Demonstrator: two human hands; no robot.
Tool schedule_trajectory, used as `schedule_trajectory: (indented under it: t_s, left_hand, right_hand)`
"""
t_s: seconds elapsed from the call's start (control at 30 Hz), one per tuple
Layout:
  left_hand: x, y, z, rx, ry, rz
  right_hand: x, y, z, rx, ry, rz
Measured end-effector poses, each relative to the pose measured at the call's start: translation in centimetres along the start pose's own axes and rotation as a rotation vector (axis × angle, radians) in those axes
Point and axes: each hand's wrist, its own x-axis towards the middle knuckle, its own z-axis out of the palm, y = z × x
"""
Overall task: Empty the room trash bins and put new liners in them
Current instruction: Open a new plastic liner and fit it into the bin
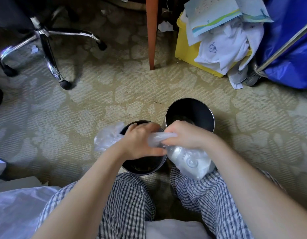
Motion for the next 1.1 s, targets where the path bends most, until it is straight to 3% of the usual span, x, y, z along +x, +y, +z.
schedule_trajectory:
  t_s: [0.07,0.3,0.5,0.6,0.67,0.87,0.97,1.1]
  left_hand:
    - [0.3,0.5,0.6,0.025,-0.048,0.008]
    - [-0.1,-0.9,-1.2,-0.639,-0.087,-0.128]
    - [-0.1,-0.8,-1.9,-1.032,0.105,-0.221]
    - [0.1,-0.9,-1.9,-0.987,0.207,-0.306]
    - [0.3,-1.0,-1.5,-0.835,0.306,-0.31]
    - [0.4,-0.2,-0.6,-0.272,0.41,-0.088]
    - [0.2,0.2,-0.4,-0.144,0.443,0.0]
    - [-0.1,0.7,-0.3,-0.023,0.444,0.12]
  right_hand:
    - [0.1,-0.5,0.4,0.009,0.064,-0.046]
    - [0.4,0.2,0.1,0.071,0.241,-0.047]
    - [1.3,-0.2,1.1,0.386,0.466,-0.04]
    - [1.5,-0.6,1.2,0.49,0.386,0.031]
    - [1.4,-1.1,1.5,0.496,0.287,0.058]
    - [1.1,-2.3,2.4,0.762,0.045,0.219]
    - [1.1,-1.8,1.9,1.059,-0.122,0.29]
    - [0.9,-1.2,1.4,1.24,-0.185,0.254]
